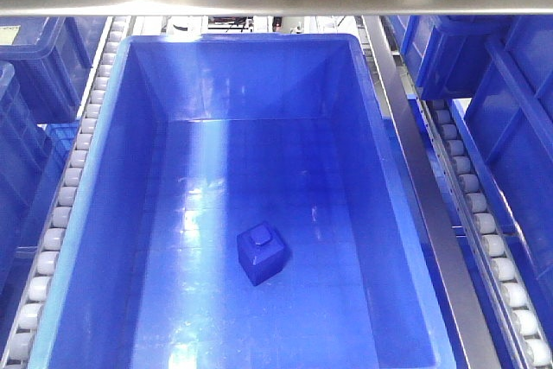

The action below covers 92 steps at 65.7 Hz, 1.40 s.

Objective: Pour parts from conveyor to right shelf

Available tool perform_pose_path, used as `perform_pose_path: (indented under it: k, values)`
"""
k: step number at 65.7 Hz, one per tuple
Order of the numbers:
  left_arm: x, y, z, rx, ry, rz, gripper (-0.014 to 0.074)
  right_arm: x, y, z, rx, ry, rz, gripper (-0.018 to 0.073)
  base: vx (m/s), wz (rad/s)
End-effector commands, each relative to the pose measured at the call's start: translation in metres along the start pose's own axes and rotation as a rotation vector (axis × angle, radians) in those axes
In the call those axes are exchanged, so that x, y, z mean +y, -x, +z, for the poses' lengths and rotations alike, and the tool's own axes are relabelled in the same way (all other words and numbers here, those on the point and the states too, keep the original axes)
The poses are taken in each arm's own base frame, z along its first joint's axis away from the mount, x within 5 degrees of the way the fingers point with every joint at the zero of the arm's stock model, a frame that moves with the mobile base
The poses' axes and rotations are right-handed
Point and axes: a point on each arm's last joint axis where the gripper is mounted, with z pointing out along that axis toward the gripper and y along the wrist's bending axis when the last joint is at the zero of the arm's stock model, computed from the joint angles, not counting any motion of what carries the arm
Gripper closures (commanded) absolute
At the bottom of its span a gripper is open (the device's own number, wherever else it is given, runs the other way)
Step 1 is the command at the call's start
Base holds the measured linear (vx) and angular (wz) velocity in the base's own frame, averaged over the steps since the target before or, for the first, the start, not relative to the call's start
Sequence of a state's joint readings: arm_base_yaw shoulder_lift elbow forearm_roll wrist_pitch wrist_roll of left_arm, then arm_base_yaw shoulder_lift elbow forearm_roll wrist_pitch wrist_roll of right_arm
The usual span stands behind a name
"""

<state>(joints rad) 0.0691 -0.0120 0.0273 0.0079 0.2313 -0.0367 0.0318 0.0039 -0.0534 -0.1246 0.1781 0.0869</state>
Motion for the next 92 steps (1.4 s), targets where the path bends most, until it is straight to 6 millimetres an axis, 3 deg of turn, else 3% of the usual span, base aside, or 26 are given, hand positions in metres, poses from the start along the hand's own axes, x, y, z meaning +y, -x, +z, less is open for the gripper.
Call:
perform_pose_path:
  k: [1, 13, 92]
  values:
    - [-0.001, 0.014, -0.003, -0.105, -0.008, -0.016, 0.0603, 0.0, 0.012, -0.004, -0.087, -0.004, 0.008, 0.0564, 0.0, 0.0]
    - [-0.001, 0.014, -0.003, -0.105, -0.008, -0.016, 0.0603, 0.004, -0.01, 0.002, -0.146, 0.048, 0.015, 0.0564, 0.0, 0.0]
    - [-0.001, 0.014, -0.003, -0.105, -0.008, -0.016, 0.0603, 0.004, -0.013, 0.002, -0.11, 0.052, 0.013, 0.0564, 0.0, 0.0]
